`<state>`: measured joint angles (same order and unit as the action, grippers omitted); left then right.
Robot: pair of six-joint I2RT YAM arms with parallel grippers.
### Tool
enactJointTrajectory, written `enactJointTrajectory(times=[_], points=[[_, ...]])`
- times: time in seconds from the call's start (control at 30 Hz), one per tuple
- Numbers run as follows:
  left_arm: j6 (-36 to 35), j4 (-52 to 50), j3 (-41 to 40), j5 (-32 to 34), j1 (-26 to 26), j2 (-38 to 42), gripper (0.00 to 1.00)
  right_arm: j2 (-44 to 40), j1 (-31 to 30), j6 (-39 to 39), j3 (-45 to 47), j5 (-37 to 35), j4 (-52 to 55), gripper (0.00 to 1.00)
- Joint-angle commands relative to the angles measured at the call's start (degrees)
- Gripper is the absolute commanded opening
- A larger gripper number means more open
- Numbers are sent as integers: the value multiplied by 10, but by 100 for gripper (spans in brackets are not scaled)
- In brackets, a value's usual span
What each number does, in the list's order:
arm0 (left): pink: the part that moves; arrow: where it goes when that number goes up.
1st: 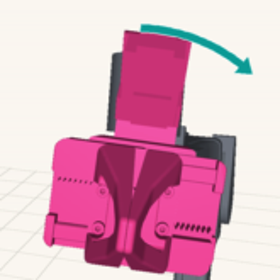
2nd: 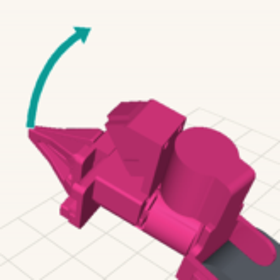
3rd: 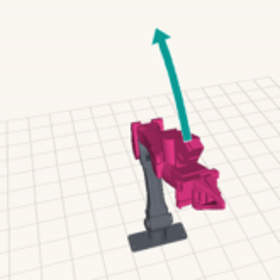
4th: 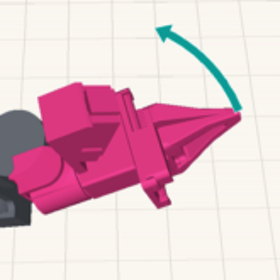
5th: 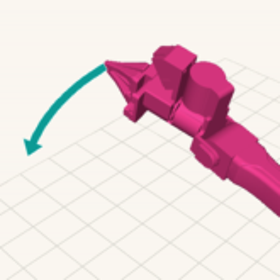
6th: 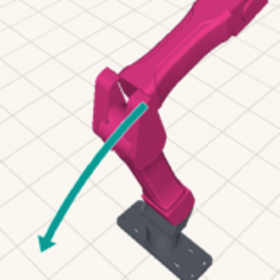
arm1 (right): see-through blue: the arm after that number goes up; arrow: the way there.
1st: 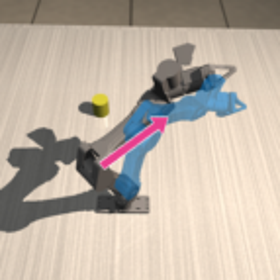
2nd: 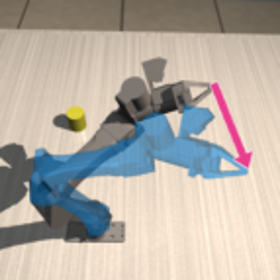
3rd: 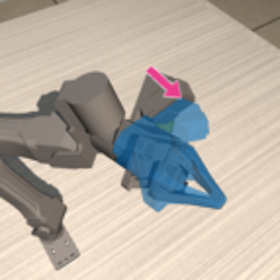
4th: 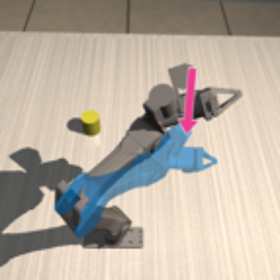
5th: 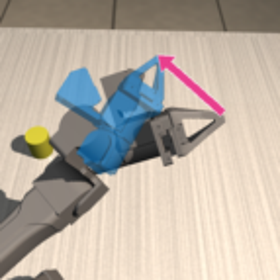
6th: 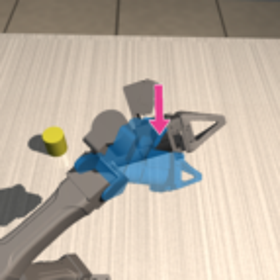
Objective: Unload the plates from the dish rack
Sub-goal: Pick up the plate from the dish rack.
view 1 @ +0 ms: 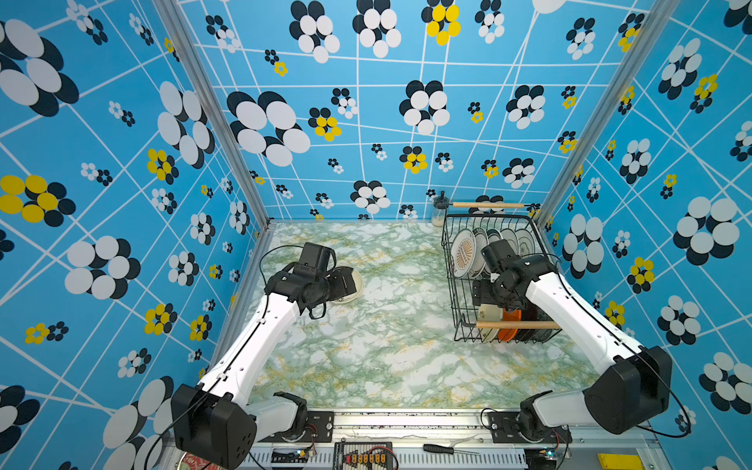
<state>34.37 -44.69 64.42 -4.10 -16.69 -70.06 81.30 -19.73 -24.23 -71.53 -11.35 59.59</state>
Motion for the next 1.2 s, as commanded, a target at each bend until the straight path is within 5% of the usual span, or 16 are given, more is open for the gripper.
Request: enactJointTrajectory(times=[0.0, 0.3, 0.93, 1.17], points=[[-5, -21, -42, -2, -6, 45, 99, 9, 7, 7, 25, 32, -17, 88], [0, -72, -95, 49, -64, 161, 99, 25, 7, 9, 40, 24, -28, 74], [2, -107, -68, 29, -86, 115, 99, 86, 7, -6, 28, 34, -30, 20], [18, -122, -78, 46, -93, 119, 99, 60, 7, 8, 13, 37, -6, 10]])
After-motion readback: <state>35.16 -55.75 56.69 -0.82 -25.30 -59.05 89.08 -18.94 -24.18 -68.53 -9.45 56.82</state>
